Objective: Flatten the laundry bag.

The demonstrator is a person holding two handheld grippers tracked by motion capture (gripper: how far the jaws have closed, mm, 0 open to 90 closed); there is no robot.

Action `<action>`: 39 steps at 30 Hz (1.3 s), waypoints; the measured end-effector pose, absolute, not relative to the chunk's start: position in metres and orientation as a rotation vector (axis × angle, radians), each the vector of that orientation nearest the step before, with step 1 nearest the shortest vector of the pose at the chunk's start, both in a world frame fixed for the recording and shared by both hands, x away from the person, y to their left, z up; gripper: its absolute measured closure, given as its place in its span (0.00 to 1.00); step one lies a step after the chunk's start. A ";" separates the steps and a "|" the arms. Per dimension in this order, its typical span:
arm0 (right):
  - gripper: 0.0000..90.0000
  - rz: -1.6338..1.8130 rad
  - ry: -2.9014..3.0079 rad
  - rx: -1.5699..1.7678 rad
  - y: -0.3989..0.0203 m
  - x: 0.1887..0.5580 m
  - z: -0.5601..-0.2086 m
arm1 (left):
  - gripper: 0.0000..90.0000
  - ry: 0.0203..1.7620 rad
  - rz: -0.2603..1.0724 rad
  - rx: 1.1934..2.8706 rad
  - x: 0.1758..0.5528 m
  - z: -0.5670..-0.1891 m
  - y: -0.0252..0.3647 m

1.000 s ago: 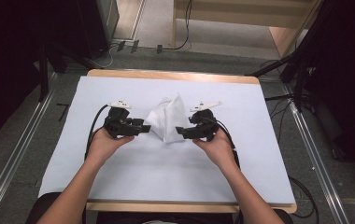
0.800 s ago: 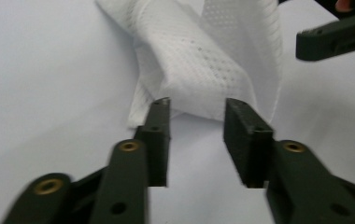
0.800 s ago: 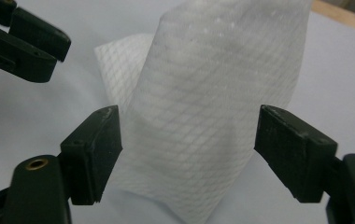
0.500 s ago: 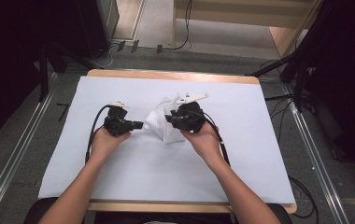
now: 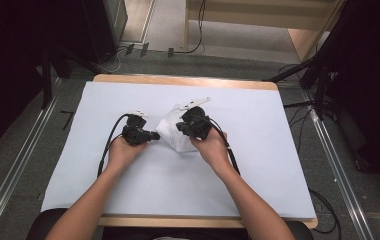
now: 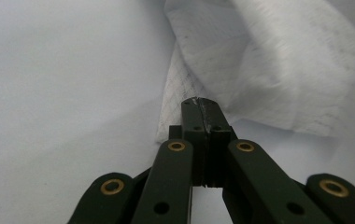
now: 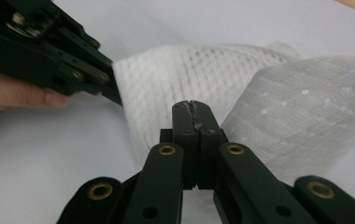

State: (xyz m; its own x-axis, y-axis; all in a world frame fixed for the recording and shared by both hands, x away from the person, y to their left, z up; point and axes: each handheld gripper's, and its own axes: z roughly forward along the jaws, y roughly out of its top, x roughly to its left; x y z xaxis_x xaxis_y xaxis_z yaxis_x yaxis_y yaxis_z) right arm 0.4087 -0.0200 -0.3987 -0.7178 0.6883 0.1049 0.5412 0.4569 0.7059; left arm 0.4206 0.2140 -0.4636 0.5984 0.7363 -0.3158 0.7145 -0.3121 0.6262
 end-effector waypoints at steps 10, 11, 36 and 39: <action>1.00 1.045 2.491 1.140 -0.069 0.406 -0.413 | 1.00 1.139 0.048 2.081 0.421 -0.463 0.213; 1.00 1.039 2.486 1.161 -0.074 0.405 -0.415 | 1.00 1.136 0.050 2.084 0.421 -0.463 0.212; 1.00 0.958 2.505 1.355 -0.142 0.392 -0.463 | 0.99 1.156 0.006 2.046 0.428 -0.461 0.217; 0.98 0.973 2.507 1.336 -0.141 0.390 -0.459 | 0.98 1.151 0.016 2.036 0.424 -0.452 0.222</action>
